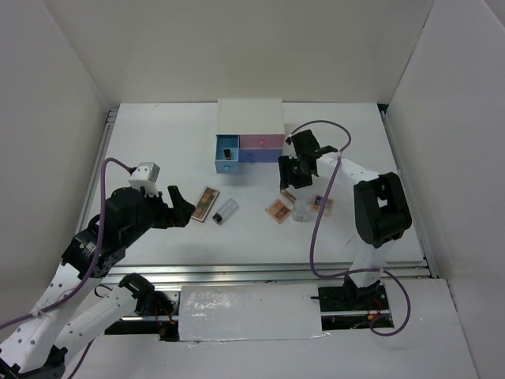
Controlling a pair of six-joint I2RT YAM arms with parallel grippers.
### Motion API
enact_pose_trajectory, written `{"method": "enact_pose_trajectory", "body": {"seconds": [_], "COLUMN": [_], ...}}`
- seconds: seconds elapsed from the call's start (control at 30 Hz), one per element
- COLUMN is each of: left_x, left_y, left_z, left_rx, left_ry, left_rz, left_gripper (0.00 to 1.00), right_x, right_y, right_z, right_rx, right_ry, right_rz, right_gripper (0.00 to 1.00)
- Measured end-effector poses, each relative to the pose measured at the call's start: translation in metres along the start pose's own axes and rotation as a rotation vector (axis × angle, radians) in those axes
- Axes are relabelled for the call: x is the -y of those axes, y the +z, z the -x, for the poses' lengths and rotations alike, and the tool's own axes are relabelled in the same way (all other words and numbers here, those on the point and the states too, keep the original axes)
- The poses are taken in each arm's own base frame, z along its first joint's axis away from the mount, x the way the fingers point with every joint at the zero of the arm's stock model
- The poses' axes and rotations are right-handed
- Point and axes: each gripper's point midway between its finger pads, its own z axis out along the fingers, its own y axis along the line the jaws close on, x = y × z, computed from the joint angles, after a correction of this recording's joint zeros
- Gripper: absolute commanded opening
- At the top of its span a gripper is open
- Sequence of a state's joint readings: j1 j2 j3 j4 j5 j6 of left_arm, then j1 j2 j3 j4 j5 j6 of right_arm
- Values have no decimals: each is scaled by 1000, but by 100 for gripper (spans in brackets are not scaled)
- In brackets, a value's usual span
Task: Organize the makeup
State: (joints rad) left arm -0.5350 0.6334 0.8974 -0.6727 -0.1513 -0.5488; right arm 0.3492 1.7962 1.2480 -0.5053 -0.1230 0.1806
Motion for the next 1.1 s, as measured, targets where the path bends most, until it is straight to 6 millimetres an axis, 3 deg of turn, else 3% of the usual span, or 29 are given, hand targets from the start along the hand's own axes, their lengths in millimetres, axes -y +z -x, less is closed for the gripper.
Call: {"method": "enact_pose_trajectory", "body": {"seconds": [0.53, 1.1], "left_x": [1, 1], "left_y": [0, -1], "left_z": [0, -1], "left_rx": [-1, -2], "left_ry": [1, 1], "left_rz": [-5, -9], "left_gripper": [100, 99], "right_x": [13, 15], "right_y": [21, 31], "right_z": [-31, -29], "right_rx": [-103, -147], "right_ry": [-20, -36], "right_rz": [-104, -127], "right_gripper": [50, 27]}}
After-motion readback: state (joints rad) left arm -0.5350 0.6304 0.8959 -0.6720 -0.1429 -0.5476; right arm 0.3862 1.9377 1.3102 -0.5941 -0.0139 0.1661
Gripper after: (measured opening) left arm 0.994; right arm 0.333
